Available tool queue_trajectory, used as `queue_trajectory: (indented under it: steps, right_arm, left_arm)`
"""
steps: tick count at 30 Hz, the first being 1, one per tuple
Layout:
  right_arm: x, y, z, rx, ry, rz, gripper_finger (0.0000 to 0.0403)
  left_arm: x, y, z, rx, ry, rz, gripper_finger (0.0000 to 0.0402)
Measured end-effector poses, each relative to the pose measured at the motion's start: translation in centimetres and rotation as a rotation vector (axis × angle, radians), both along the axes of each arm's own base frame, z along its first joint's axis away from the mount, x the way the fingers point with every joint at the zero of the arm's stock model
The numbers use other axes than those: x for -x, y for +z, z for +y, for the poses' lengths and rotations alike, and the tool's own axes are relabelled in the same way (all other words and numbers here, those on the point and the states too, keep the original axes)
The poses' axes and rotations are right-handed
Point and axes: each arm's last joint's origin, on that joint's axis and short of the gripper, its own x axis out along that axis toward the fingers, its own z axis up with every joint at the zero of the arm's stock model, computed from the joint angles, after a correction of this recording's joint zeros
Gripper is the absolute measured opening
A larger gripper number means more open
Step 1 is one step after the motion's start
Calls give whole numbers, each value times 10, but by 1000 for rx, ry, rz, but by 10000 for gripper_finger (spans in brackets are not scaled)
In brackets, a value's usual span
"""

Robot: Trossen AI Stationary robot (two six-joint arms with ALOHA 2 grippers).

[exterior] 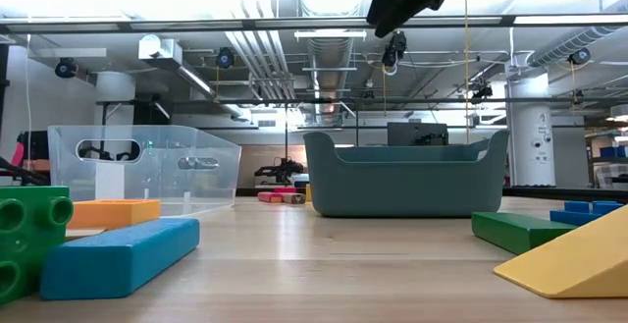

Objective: Sort blocks by size
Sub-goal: Put the left blue rectangular block into the transparent bin

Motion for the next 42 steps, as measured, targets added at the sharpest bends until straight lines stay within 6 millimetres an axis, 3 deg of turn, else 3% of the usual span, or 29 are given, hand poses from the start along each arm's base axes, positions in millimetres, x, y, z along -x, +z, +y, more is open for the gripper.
queue_trajectory:
  steps: [8, 19, 31, 42]
  right_arm:
    - [-2, 0, -8, 9, 23, 11, 208]
    - [-2, 0, -9, 23, 69, 26, 209]
    - [-3, 0, -13, 6, 63, 20, 215]
    - [-4, 1, -15, 0, 50, 14, 215]
  left_arm:
    - [-19, -64, -23, -5, -9, 333, 119]
    - [-35, -120, -31, -103, 39, 486, 121]
    - [-44, -145, -22, -171, 49, 561, 183]
    - [-45, -154, -24, -192, 16, 578, 182]
